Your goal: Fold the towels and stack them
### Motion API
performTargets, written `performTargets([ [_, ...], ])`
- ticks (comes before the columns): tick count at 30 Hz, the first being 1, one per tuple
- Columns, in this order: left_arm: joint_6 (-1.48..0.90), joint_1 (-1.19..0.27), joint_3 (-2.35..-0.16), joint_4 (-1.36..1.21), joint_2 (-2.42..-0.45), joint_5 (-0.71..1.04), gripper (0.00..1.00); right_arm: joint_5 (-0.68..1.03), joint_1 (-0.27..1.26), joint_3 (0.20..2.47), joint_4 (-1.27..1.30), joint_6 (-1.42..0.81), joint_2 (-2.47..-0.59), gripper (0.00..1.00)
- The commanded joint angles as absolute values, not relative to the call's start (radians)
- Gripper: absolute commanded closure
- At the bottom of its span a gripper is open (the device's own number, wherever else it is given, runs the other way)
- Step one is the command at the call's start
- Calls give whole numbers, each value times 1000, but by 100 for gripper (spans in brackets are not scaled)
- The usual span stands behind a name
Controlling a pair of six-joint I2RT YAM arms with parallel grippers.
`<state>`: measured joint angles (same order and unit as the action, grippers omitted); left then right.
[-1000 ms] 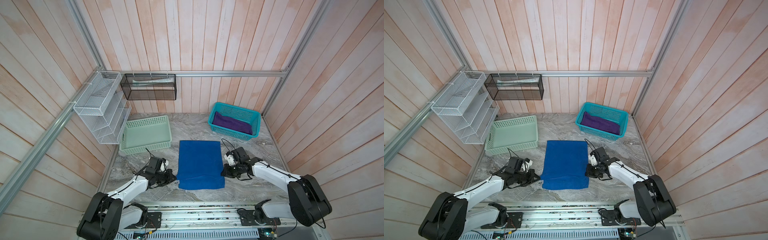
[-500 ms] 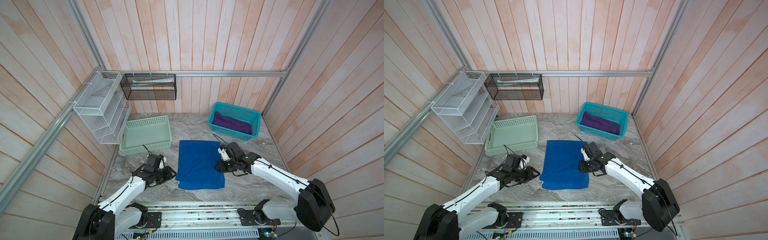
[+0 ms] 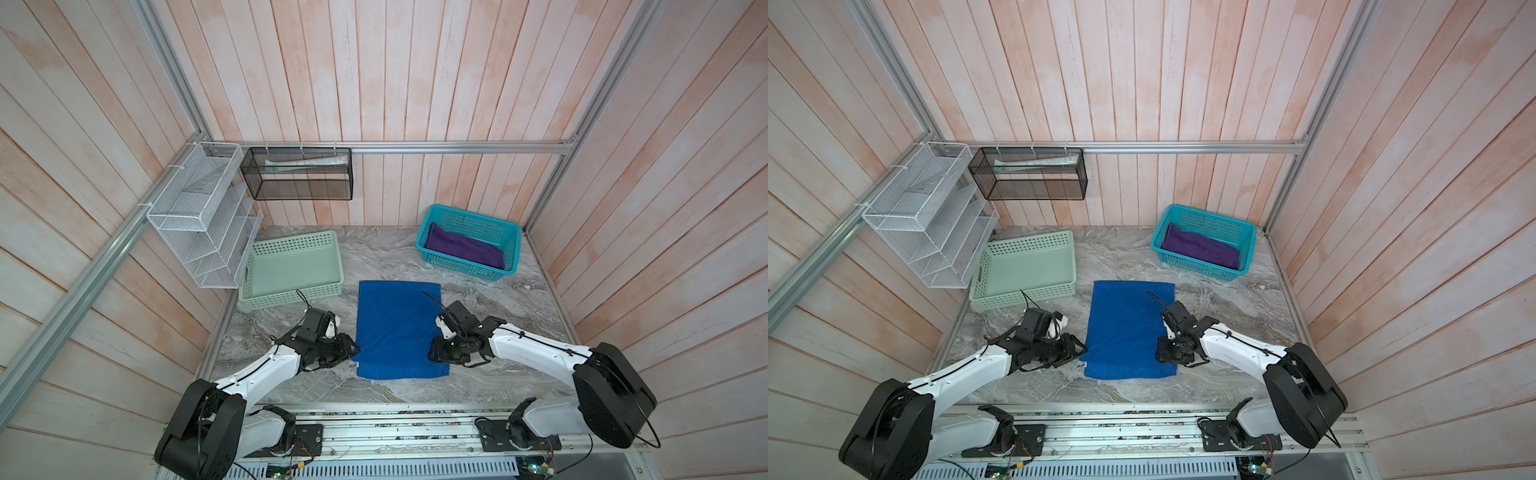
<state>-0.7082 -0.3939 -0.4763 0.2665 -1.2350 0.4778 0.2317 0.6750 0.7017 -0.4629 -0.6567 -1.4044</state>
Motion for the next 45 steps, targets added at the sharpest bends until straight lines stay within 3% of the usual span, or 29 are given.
performTargets([
  [1, -721, -402, -452, 196, -1267, 509, 52, 253, 683, 691, -424, -670, -1429, 55],
  [3, -724, -405, -454, 183, -1279, 515, 52, 259, 683, 695, -414, -669, -1442, 60],
  [5, -723, -407, -459, 181, -1287, 518, 55, 261, 684, 703, -414, -669, -1452, 71],
  [7, -721, -407, -461, 179, -1283, 515, 67, 254, 684, 718, -430, -663, -1452, 83],
  [9, -722, -405, -467, 185, -1273, 511, 85, 235, 685, 741, -464, -655, -1439, 93],
  [12, -716, -408, -491, 214, -1247, 501, 100, 214, 684, 771, -511, -649, -1402, 100],
  [31, -810, -514, -507, 412, -1057, 463, 100, 230, 684, 740, -644, -680, -1195, 100],
  [39, -821, -520, -439, 387, -1112, 492, 100, 305, 684, 627, -582, -677, -1253, 100],
  [45, -798, -523, -444, 426, -1124, 493, 100, 273, 649, 672, -644, -625, -1263, 100],
])
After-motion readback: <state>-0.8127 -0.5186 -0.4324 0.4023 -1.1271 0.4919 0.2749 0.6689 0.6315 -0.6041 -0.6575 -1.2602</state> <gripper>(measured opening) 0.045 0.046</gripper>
